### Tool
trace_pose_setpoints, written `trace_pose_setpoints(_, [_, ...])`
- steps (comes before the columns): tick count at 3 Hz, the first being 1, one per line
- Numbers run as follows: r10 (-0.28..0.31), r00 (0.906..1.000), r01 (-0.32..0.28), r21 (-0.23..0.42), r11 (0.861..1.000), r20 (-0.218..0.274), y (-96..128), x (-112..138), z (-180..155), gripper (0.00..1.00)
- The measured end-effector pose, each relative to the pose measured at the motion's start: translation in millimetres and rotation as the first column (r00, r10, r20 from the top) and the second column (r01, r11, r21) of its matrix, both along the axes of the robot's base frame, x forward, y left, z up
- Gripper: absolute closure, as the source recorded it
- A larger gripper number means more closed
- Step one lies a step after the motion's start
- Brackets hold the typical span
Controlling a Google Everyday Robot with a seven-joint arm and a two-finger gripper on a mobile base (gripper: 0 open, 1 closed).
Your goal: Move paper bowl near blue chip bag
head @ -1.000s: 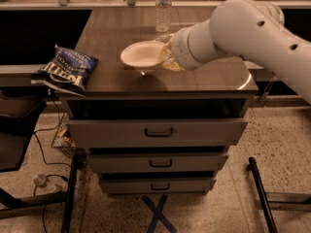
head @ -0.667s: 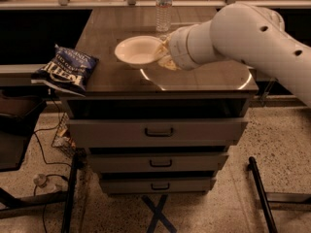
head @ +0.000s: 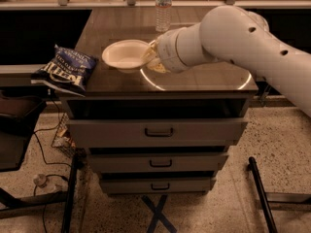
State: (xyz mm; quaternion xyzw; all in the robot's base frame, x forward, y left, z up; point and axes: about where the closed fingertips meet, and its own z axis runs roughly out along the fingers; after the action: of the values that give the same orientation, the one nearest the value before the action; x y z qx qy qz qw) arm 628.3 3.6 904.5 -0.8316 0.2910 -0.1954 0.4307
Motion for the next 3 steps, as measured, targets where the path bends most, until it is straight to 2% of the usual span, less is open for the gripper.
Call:
trace_pose_setpoints(1, [0.007,0.9997,-0.008,-0.033,0.999,-0.025,5.1,2.5,-14.7,1.0])
trace_pose_setpoints(2, [0.0,0.9984,-0.001,-0.018,1.0,-0.057,11.3,1.5,-26.8,1.0])
trace_pose_setpoints(3, [0.003,0.9985,-0.004,-0.021,1.0,-0.055,12.0,1.2,-25.9,0.82])
